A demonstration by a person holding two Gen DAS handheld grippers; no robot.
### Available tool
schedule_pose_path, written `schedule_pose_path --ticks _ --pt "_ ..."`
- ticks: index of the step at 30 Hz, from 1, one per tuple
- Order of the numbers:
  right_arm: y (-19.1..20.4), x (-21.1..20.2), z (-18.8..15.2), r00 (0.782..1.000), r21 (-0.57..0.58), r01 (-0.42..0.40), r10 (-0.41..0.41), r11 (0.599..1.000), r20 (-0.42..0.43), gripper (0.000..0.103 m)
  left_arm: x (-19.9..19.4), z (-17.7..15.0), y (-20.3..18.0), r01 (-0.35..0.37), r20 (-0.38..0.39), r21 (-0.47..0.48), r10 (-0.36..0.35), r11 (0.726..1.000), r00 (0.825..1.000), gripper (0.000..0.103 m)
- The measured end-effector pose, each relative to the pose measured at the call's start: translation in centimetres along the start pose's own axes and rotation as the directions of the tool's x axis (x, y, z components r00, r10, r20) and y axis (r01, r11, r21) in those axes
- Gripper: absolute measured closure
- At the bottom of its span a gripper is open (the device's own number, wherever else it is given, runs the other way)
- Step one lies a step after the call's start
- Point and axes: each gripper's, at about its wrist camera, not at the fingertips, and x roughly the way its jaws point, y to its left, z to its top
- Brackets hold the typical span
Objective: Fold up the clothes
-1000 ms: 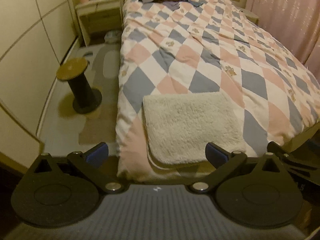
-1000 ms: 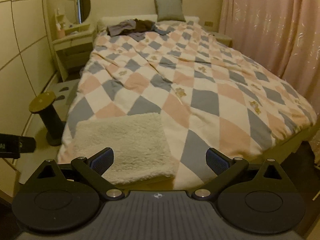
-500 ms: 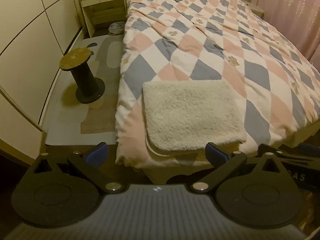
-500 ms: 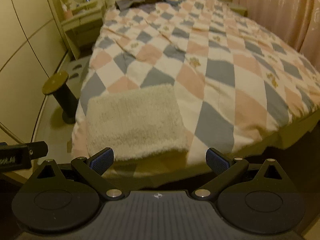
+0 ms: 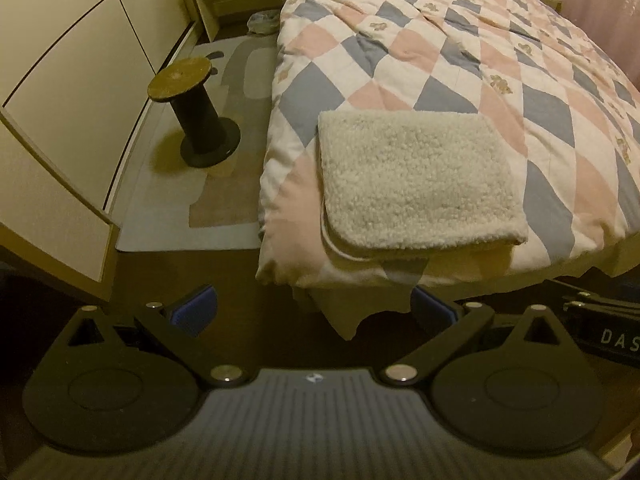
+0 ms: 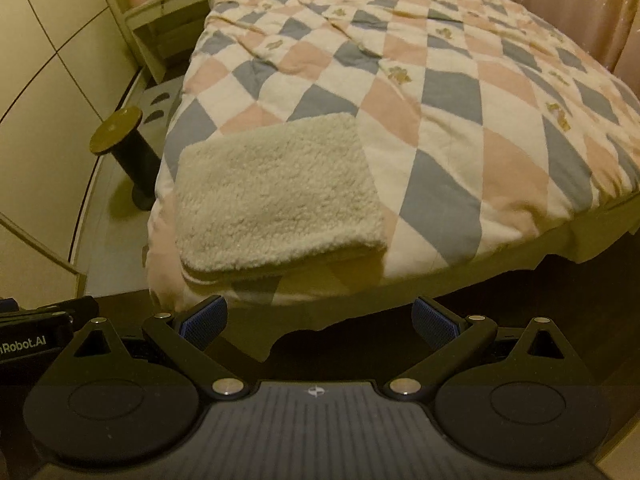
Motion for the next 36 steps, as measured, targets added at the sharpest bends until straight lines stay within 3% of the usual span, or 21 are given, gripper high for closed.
schedule_pose_path --ticks 20,36 --pt "0.3 0.7 0.7 0.997 -0.032 -0.078 0.077 0.996 -0.020 0.002 -0.5 -0.2 0.3 -0.012 -0.008 -0.032 0.012 0.999 1.000 0.001" --pt "-0.3 1.6 2.0 0.997 -0.088 -0.080 0.078 0.993 -0.025 0.002 -0.3 0.7 -1.3 -0.038 -0.004 -0.019 0.038 0.999 0.999 0.001"
